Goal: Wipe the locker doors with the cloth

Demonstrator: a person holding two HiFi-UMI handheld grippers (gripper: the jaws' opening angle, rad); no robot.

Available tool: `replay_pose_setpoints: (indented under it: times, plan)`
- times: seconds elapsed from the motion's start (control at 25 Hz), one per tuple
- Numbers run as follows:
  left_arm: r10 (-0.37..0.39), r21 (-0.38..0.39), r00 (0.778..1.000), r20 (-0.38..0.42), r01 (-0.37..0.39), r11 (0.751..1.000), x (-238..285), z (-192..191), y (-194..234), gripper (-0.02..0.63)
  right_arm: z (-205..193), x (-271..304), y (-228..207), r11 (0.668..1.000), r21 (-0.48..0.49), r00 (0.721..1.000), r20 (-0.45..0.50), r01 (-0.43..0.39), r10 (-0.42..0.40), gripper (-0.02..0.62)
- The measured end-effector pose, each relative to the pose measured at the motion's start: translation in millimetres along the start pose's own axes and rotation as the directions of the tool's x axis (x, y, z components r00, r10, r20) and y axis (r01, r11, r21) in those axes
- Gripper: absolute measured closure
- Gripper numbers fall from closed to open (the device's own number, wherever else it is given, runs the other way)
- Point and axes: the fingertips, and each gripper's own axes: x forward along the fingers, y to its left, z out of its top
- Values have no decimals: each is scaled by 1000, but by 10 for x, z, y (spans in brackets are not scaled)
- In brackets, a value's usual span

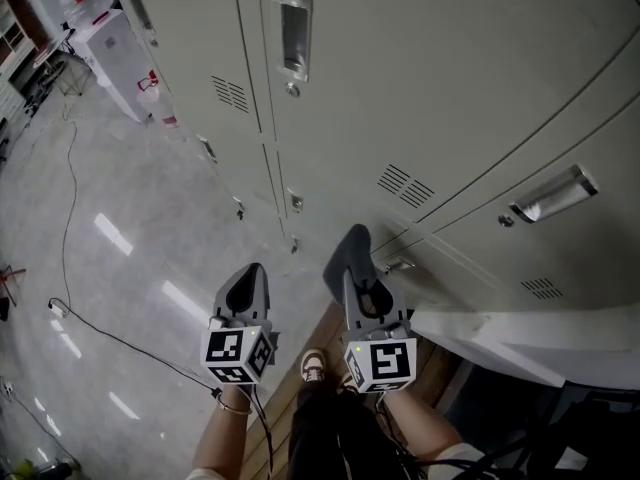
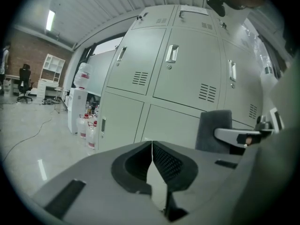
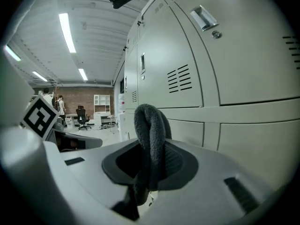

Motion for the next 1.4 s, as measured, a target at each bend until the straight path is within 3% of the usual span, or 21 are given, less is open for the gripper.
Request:
replay_pose_setpoints:
  times: [0.48,1.12,1.4]
  plan:
    - [28,24,999,34,-29,999,424,-109,678,595,-152,932,499,996,-65,997,44,-67,70,528]
    - [-19,-11,1000,16,19,1000,552,-160,815,595,-8,1691,804,985,-136,984,126,-110,128,528]
    - [-10,-21,1000,15,10,1000,585,-171,877,595,44,1808,684,990,-125,985,154,-60,79,526]
